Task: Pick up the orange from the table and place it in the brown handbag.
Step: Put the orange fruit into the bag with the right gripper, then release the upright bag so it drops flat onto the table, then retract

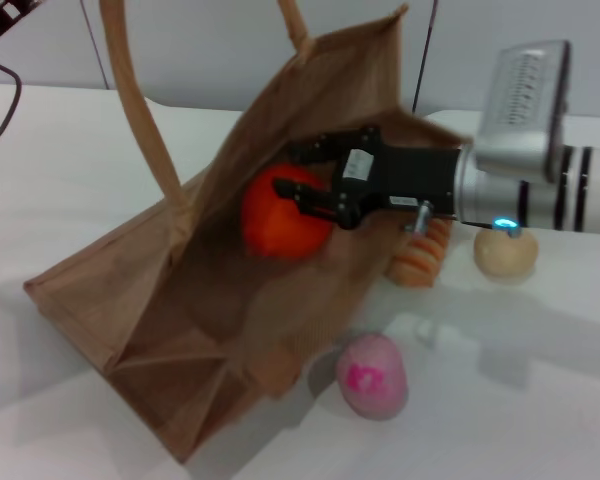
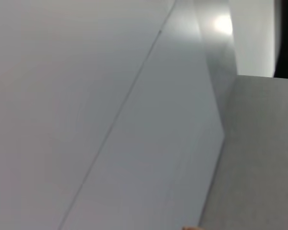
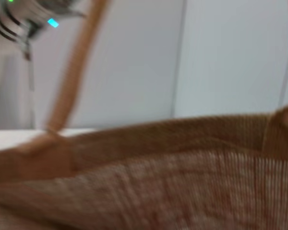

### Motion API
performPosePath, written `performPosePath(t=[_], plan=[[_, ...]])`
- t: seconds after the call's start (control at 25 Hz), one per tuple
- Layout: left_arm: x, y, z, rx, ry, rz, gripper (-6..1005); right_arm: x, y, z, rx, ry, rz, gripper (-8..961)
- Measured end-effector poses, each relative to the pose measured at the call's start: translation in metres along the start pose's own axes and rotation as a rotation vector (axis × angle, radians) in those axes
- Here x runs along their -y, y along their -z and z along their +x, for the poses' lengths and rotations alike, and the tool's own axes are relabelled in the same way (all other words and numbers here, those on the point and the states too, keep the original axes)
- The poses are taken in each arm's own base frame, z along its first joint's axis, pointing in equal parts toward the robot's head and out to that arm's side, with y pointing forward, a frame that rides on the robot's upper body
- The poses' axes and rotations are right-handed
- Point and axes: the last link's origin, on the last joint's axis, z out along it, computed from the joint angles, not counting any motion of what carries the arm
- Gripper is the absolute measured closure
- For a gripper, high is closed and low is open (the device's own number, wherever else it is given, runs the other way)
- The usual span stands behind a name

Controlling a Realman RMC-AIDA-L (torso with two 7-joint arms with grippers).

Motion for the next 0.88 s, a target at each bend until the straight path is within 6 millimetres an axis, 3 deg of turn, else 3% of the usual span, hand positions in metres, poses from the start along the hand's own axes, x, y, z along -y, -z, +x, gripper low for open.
performPosePath(t=[0.04,0.28,0.48,0.56,0.84,0.88], plan=[[0.002,0.001,0.000,0.000,-0.002,0.018,880,-0.002,0.004,0.000,0.016,0.002,-0.015,783],[0.009,0.002,-0.002,-0.001,-0.015,0.066,880,-0.008,0.046,0.003,0.126,-0.001,-0.069,522],[0.021,0.006,-0.005,0.003,-0.010,0.158,879,-0.006,0.086,0.008,0.232,-0.033,0.013,320],[0.025,0.007,-0.008,0.005,-0.010,0.189,879,-0.006,0.103,0.012,0.280,-0.042,0.062,140],[0.041,0.012,-0.024,0.027,-0.056,0.306,879,-0.007,0.150,0.022,0.441,-0.040,0.282,142],[0.044,0.013,-0.027,0.035,-0.074,0.326,844,-0.007,0.154,0.023,0.459,-0.035,0.317,142]])
